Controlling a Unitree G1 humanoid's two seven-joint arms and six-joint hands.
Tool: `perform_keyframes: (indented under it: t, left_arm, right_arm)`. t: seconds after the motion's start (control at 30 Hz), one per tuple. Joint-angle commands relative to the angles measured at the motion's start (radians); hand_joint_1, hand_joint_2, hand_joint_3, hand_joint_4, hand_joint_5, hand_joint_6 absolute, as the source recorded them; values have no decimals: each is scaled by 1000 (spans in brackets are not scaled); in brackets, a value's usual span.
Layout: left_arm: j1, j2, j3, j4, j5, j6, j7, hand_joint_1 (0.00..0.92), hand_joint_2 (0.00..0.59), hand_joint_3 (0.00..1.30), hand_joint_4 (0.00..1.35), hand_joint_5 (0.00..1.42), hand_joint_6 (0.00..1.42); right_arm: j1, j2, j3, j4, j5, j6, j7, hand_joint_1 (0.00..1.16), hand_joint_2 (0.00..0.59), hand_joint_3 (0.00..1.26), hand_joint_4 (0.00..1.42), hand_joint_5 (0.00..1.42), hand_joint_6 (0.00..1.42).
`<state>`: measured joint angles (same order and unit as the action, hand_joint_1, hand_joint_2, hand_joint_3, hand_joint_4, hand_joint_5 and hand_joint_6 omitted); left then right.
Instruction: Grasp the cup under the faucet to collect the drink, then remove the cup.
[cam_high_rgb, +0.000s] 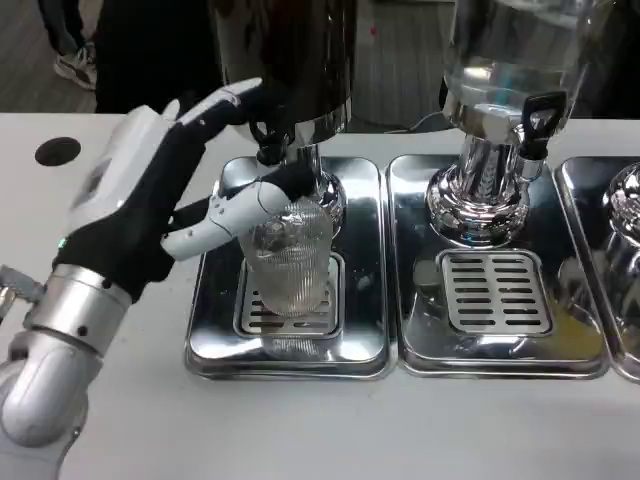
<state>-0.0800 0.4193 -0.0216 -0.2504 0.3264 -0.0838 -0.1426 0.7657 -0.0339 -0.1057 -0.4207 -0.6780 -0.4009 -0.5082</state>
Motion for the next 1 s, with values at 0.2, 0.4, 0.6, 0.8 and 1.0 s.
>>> perform_keyframes:
  t: [0.2, 0.4, 0.6, 0.8, 1.0]
  left_arm:
    - [82, -5, 28, -42, -21, -11, -4, 15, 57, 261, 297, 226, 0]
    - [116, -11, 40, -51, -28, -28, 0, 15, 58, 267, 304, 228, 0]
    - [117, -18, 40, -48, -26, -31, 3, 14, 59, 268, 312, 231, 0]
    - [110, -24, 32, -47, -21, -28, 3, 14, 59, 271, 318, 233, 0]
    - [104, -38, 34, -54, -24, -26, 5, 14, 60, 264, 286, 235, 0]
  right_arm:
    - [15, 7, -1, 1, 2, -24, -15, 696, 517, 393, 394, 297, 180]
    - [15, 7, -3, 1, 2, -25, -14, 695, 517, 394, 394, 300, 180]
    - [12, 7, -1, -2, -1, -22, -11, 695, 517, 395, 394, 301, 180]
    - [13, 7, -6, -1, 3, -22, -11, 695, 517, 395, 394, 301, 180]
    - [14, 6, -17, 9, 15, -28, -16, 695, 517, 395, 394, 301, 180]
